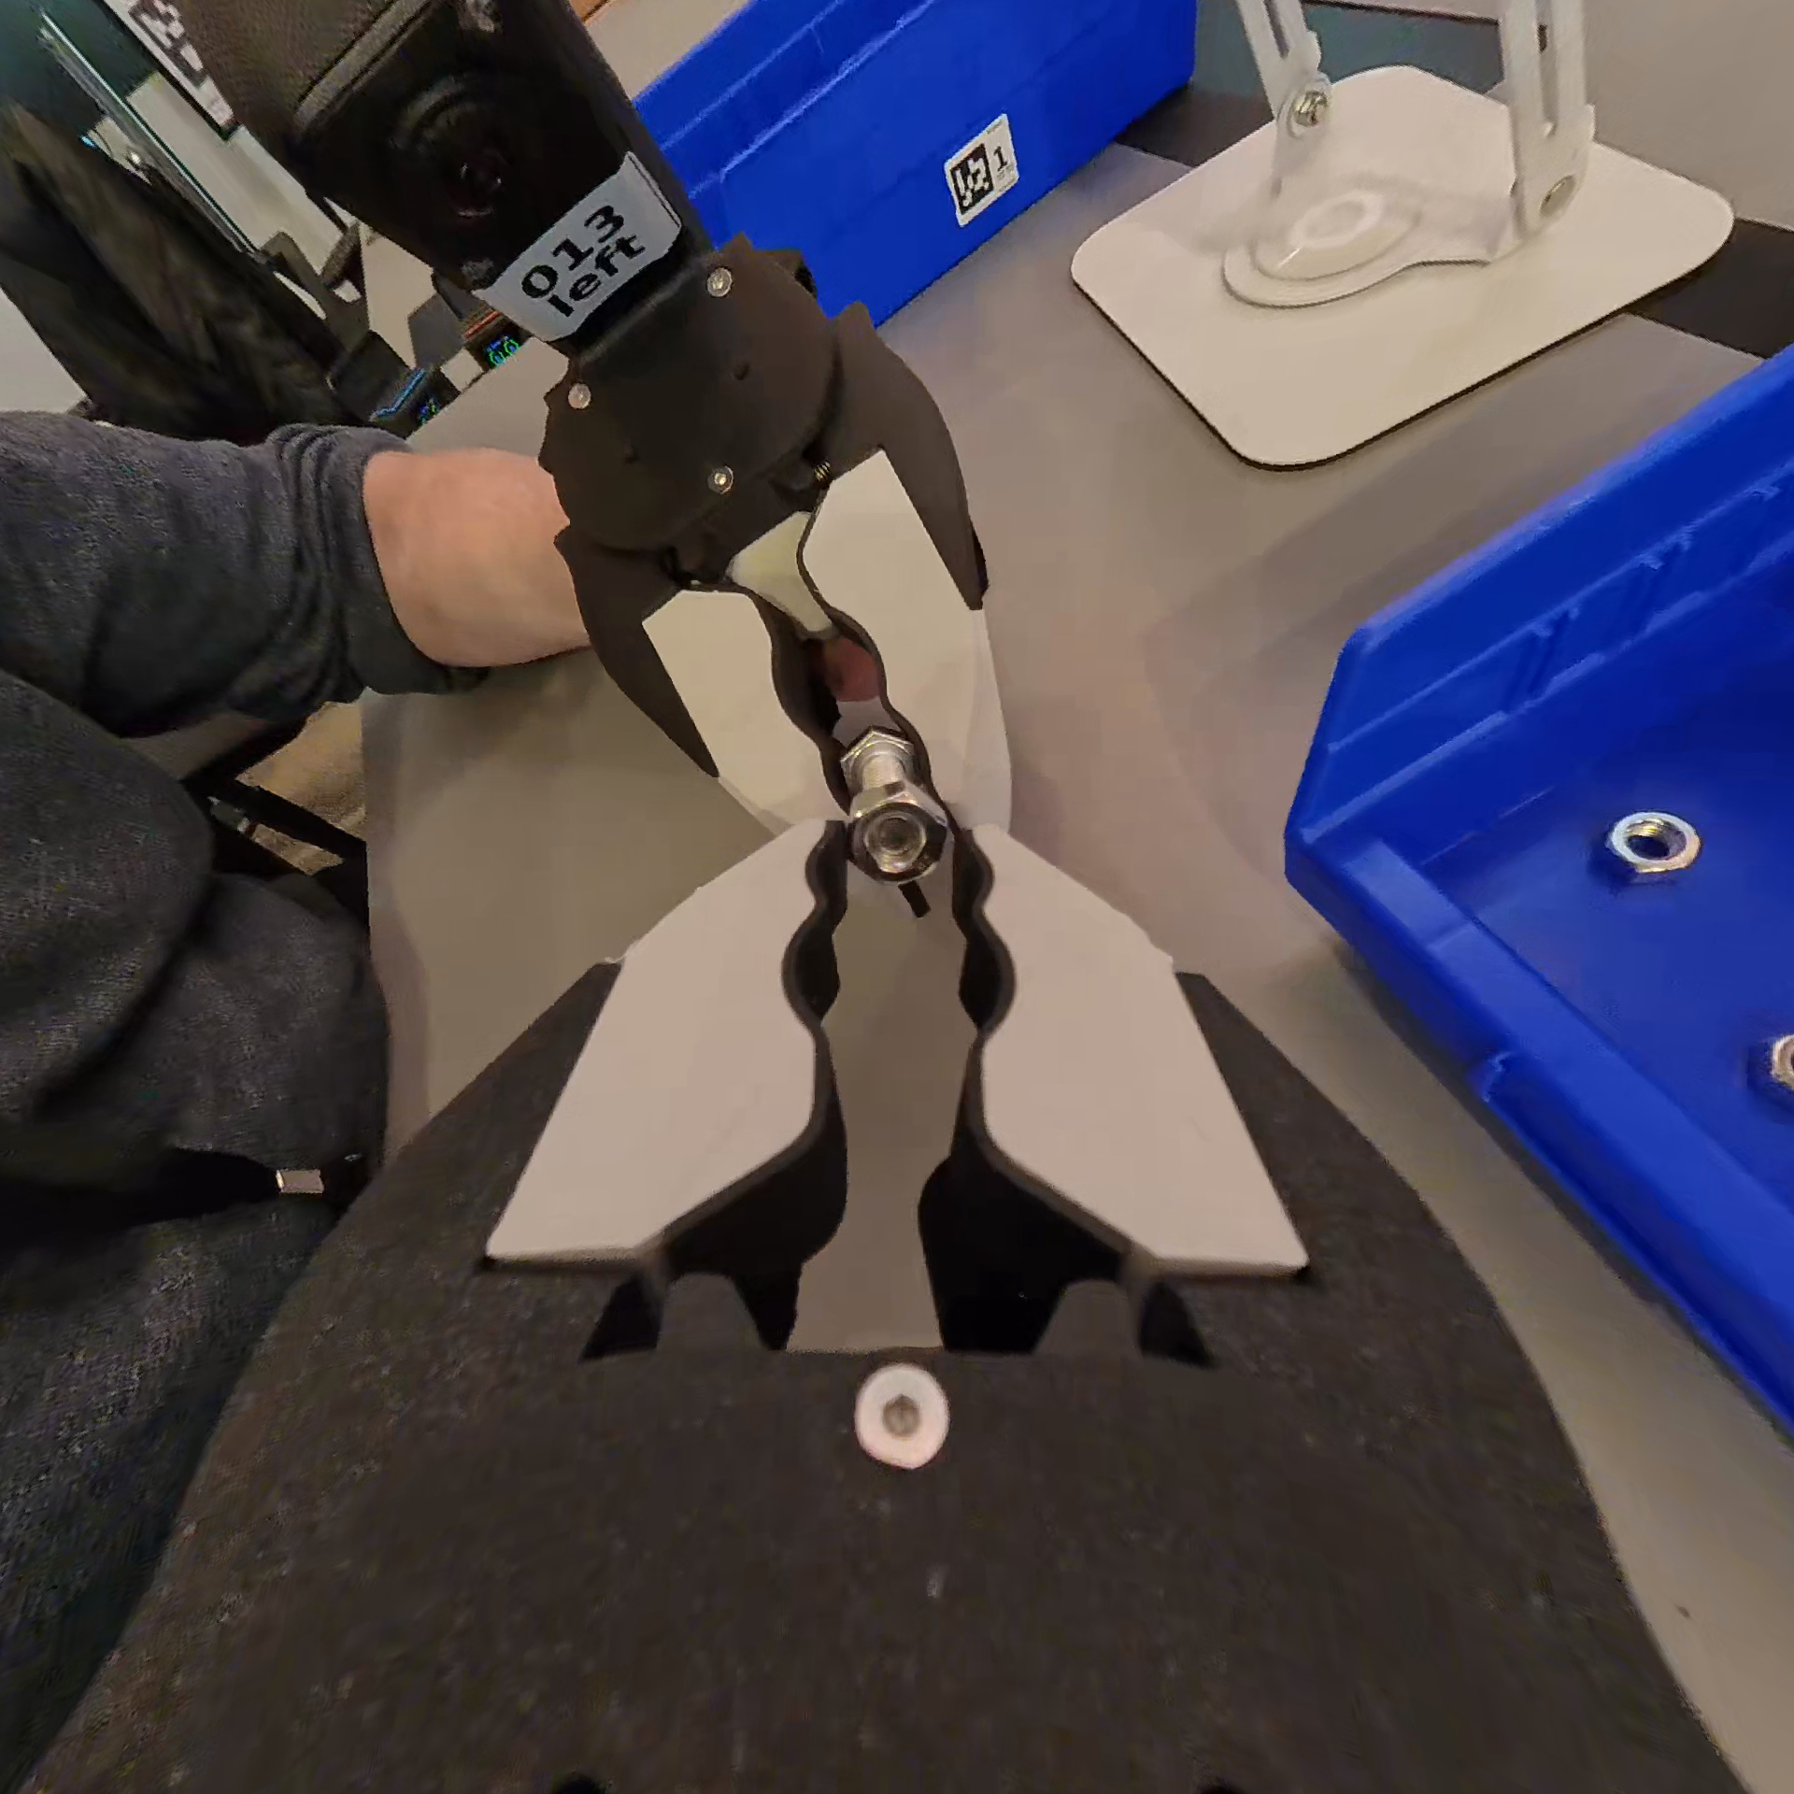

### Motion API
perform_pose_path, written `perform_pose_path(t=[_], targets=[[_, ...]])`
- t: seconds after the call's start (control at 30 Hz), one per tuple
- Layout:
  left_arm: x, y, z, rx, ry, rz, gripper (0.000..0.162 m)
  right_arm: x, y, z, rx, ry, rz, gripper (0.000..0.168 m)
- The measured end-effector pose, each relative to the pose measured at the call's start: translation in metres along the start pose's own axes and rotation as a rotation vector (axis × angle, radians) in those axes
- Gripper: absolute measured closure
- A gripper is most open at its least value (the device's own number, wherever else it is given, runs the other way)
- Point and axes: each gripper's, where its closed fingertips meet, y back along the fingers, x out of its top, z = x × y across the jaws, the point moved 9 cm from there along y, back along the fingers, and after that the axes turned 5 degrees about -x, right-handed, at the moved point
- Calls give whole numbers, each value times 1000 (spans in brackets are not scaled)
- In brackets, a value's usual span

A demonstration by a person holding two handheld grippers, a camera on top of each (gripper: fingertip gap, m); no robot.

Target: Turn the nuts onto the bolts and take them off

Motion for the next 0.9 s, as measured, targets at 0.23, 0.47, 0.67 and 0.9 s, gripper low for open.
perform_pose_path(t=[0.23, 0.47, 0.67, 0.9], targets=[[-2, 1, -1, -51, 34, 9, 147, 4, -1, -4, -21, 163, -25, 150], [-8, -2, -3, -210, 134, 53, 148, 9, -3, -22, -181, 830, -165, 150], [-14, -6, -3, -319, 197, 85, 148, 8, -7, -37, -277, 1310, -282, 150], [-12, -2, -6, -301, 200, 104, 148, 11, -6, -33, -283, 1237, -251, 139]])
